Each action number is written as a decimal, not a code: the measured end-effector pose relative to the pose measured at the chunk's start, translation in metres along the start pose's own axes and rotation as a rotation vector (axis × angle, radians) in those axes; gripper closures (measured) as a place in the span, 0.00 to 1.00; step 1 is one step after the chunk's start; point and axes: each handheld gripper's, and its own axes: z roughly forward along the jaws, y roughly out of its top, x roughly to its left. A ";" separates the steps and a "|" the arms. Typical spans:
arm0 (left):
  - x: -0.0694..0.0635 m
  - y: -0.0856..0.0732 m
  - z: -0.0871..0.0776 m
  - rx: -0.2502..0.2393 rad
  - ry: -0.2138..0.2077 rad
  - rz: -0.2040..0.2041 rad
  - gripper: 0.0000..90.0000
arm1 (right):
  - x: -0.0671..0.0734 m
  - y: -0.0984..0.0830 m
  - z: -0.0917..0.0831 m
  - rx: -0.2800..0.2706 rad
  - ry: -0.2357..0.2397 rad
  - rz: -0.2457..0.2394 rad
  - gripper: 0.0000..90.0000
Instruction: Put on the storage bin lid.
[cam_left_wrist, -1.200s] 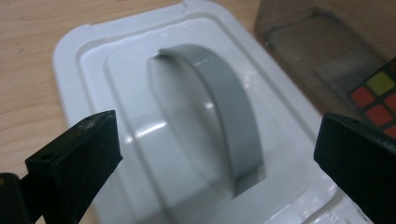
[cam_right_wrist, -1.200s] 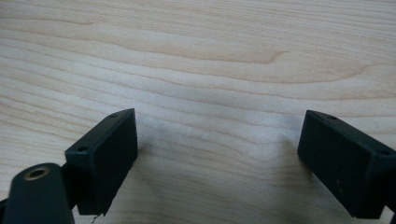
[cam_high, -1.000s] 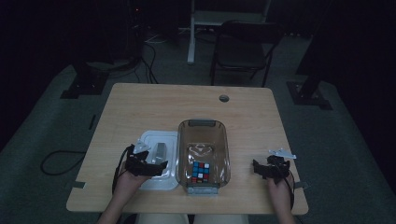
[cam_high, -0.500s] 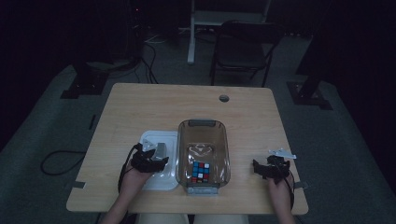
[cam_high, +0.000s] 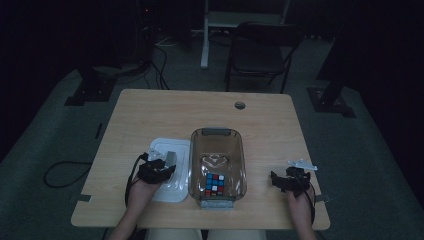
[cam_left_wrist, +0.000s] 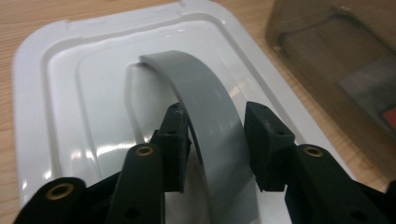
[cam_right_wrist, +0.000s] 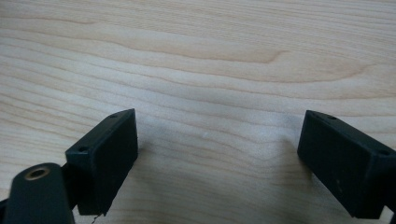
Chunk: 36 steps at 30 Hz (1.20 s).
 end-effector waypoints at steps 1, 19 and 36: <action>0.003 0.000 -0.002 -0.003 0.004 -0.003 0.73 | -0.001 0.000 0.000 0.000 0.003 -0.003 0.13; 0.033 0.001 -0.030 -0.060 0.002 -0.075 0.77 | 0.023 0.006 -0.012 -0.086 0.155 -0.078 0.14; 0.037 0.014 -0.064 -0.084 -0.015 -0.072 0.77 | 0.091 0.004 -0.009 -0.085 0.325 -0.281 0.13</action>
